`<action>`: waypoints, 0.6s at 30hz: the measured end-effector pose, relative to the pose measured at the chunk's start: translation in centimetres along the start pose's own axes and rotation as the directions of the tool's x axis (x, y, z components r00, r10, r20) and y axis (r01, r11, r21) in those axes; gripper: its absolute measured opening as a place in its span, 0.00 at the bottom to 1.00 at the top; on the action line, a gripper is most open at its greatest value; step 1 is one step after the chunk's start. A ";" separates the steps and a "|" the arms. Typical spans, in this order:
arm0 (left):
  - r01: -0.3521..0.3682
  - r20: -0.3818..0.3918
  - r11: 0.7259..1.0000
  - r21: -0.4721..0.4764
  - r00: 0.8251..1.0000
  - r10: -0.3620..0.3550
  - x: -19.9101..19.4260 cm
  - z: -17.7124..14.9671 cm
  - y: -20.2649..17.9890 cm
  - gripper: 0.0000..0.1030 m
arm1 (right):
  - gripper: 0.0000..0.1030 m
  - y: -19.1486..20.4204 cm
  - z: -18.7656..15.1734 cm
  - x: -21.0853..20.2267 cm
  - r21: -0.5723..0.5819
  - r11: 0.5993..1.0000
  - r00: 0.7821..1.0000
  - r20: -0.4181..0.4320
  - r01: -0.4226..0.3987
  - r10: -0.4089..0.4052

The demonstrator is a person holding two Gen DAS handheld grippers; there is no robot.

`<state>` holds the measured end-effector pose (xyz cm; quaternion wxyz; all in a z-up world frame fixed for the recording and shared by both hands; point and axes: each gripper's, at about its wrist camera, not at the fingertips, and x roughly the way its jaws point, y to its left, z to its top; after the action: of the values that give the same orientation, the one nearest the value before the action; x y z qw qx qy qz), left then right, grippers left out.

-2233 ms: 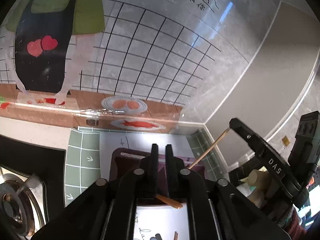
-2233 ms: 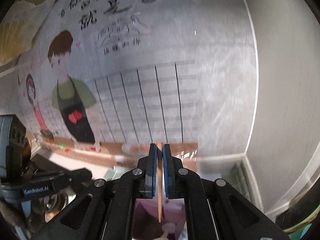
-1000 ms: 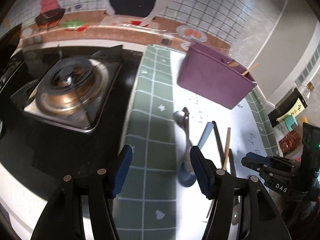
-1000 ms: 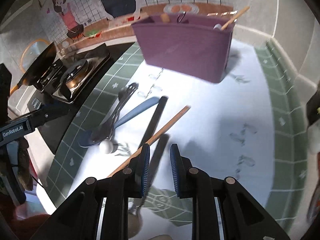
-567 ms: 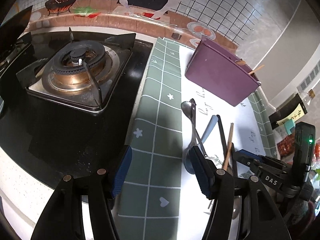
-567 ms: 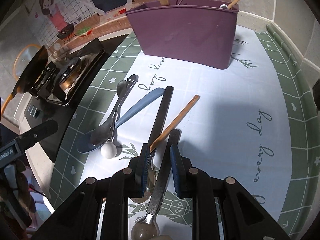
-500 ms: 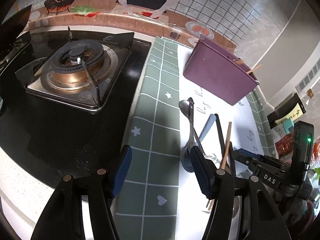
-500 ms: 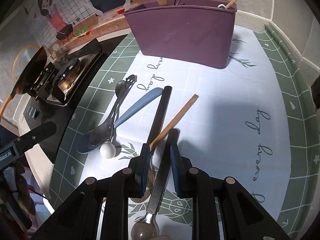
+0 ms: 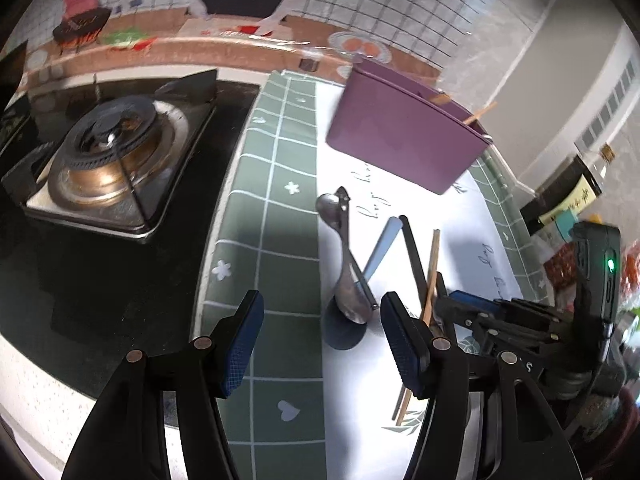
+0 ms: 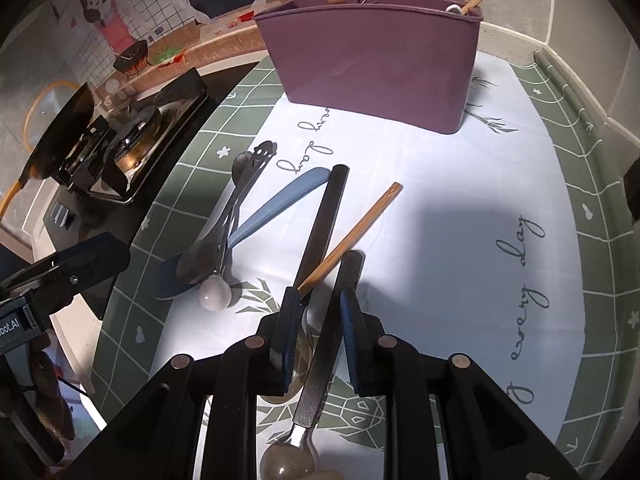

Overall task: Organize utensils
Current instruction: 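Lower both grippers toward the loose utensils on the mat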

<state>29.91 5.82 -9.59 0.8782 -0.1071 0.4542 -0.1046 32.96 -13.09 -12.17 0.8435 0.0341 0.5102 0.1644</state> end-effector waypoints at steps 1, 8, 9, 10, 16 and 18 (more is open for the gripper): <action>-0.005 0.001 1.000 0.019 1.000 0.005 0.1 -0.1 -0.3 0.60 | 0.20 -0.1 0.1 0.0 0.006 1.000 1.000 0.004 -0.005 0.005; 0.001 -0.012 0.998 0.067 1.000 -0.001 0.5 -0.6 -1.5 0.64 | 0.20 -0.1 1.2 1.0 0.009 1.000 1.000 0.014 -0.006 0.006; -0.009 -0.010 0.998 0.062 1.000 0.010 0.5 -0.6 -1.3 0.65 | 0.20 0.1 1.5 1.2 0.005 1.000 1.000 0.015 -0.008 0.008; -0.017 -0.010 0.998 0.057 1.000 0.018 0.6 -0.5 -1.1 0.65 | 0.20 0.2 1.7 1.3 0.001 1.000 1.000 0.019 -0.006 0.006; -0.013 -0.026 0.998 0.065 1.000 0.015 0.8 -0.6 -1.0 0.66 | 0.20 0.6 2.2 1.9 -0.064 0.998 1.000 0.021 0.025 -0.023; 0.007 -0.025 0.997 0.082 1.000 -0.005 0.8 -0.7 -1.7 0.66 | 0.19 0.1 1.9 1.7 -0.075 0.997 0.999 0.022 0.031 -0.029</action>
<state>29.65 3.89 -10.10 0.8759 -0.0712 0.4600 -0.1271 35.27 -12.23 -12.67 0.8519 -0.0038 0.4952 0.1704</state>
